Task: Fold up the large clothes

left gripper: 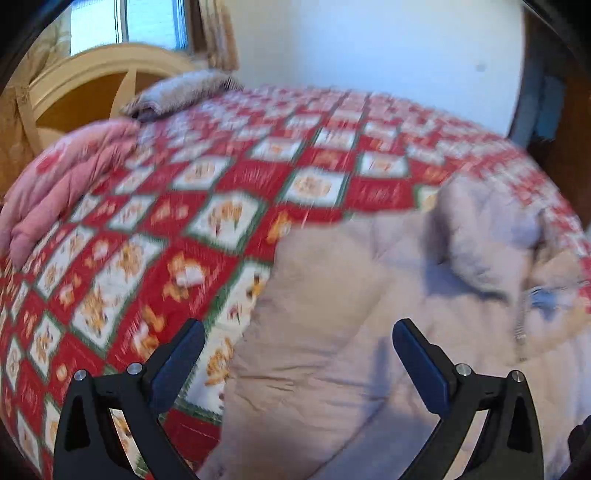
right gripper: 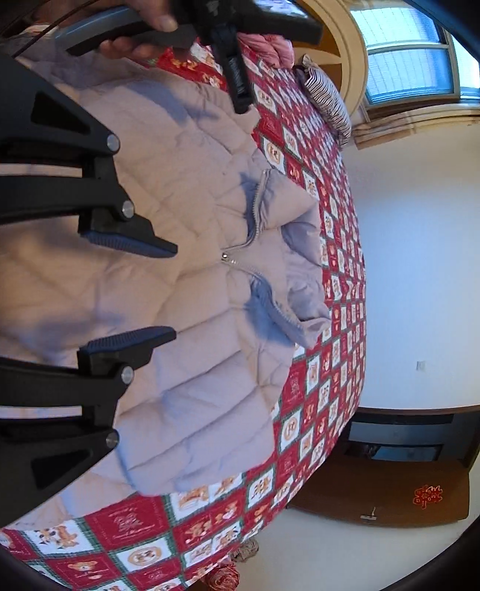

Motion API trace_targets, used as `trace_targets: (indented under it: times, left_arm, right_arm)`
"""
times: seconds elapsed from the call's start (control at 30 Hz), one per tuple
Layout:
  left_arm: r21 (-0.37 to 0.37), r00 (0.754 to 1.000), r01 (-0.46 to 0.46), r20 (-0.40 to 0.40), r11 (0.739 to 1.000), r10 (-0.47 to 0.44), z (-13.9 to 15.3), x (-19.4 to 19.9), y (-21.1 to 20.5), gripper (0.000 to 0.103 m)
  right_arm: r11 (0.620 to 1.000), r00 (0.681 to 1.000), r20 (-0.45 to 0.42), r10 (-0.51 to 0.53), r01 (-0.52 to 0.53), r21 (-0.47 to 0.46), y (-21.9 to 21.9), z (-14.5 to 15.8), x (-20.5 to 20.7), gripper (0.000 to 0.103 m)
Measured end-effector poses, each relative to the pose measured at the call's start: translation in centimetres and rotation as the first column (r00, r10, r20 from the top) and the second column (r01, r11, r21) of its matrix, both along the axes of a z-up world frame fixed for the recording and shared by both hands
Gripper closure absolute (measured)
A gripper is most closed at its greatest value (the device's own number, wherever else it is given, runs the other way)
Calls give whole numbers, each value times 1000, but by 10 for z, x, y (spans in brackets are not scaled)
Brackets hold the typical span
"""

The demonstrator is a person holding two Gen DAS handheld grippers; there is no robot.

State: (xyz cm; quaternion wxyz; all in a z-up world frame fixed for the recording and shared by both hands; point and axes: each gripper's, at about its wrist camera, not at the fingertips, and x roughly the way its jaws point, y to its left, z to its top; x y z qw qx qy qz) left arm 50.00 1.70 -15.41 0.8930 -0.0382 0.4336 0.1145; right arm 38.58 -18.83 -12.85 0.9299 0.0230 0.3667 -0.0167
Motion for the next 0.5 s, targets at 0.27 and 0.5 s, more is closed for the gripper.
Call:
trace_targets:
  times: [0.27, 0.5]
  left_arm:
    - [-90, 1000, -1, 5, 996, 2, -51, -2, 10, 1]
    - [-103, 1000, 2, 6, 995, -2, -53, 0, 6, 1]
  right_arm:
    - [999, 995, -100, -29, 32, 29, -19, -56, 23, 62]
    - [999, 996, -83, -27, 29, 16, -18, -62, 20, 60]
